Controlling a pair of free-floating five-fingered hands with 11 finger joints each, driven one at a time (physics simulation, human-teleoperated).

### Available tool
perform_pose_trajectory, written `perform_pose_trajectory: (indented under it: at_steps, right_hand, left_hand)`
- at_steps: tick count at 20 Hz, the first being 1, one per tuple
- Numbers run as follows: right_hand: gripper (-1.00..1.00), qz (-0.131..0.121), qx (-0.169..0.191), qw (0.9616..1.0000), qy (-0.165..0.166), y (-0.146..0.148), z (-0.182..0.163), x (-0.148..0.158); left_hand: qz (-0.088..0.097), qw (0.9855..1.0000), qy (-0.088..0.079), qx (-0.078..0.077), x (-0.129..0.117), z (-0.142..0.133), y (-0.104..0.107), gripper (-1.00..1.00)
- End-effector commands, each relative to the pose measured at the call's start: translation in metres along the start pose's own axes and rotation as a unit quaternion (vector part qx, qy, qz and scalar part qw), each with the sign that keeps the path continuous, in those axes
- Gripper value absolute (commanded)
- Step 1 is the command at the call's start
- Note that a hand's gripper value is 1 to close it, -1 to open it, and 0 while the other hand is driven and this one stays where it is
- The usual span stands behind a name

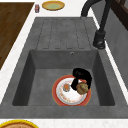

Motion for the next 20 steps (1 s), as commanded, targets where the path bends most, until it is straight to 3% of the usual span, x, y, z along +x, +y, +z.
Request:
perform_pose_trajectory:
  at_steps: [1,3,4,5,6,8,12,14,16,20]
  right_hand:
    - [0.0,0.0,0.0,1.0,0.0,0.0,0.0,0.0]
    - [0.0,0.0,0.0,1.0,0.0,0.0,0.0,0.0]
    - [0.0,0.0,0.0,1.0,0.0,0.0,0.0,0.0]
    - [0.0,0.0,0.0,1.0,0.0,0.0,0.0,0.0]
    - [0.0,0.0,0.0,1.0,0.0,0.0,0.0,0.0]
    - [0.0,0.0,0.0,1.0,0.0,0.0,0.0,0.0]
    - [0.0,0.0,0.0,1.0,0.0,0.0,0.0,0.0]
    - [0.0,0.0,0.0,1.0,0.0,0.0,0.0,0.0]
    - [0.0,0.0,0.0,1.0,0.0,0.0,0.0,0.0]
    - [0.0,0.0,0.0,1.0,0.0,0.0,0.0,0.0]
  left_hand:
    - [0.001,1.0,-0.002,-0.001,0.017,0.004,-0.017,1.0]
    - [-0.025,0.9996,-0.008,0.003,0.019,0.005,-0.011,1.0]
    - [-0.029,0.9996,-0.005,0.005,0.019,0.003,-0.009,1.0]
    - [-0.043,0.999,-0.01,0.0,0.022,0.0,-0.009,-1.0]
    - [-0.021,0.9995,-0.001,0.023,0.028,-0.003,0.004,-1.0]
    - [0.0,0.9999,-0.007,0.007,0.031,-0.008,0.02,-1.0]
    - [0.016,0.9993,-0.028,-0.02,0.05,-0.014,0.046,-1.0]
    - [0.021,0.9988,-0.038,-0.022,0.058,-0.016,0.057,-1.0]
    - [0.027,0.9987,-0.041,-0.013,0.064,-0.013,0.065,-1.0]
    - [0.033,0.9975,-0.059,-0.02,0.076,-0.021,0.08,-1.0]
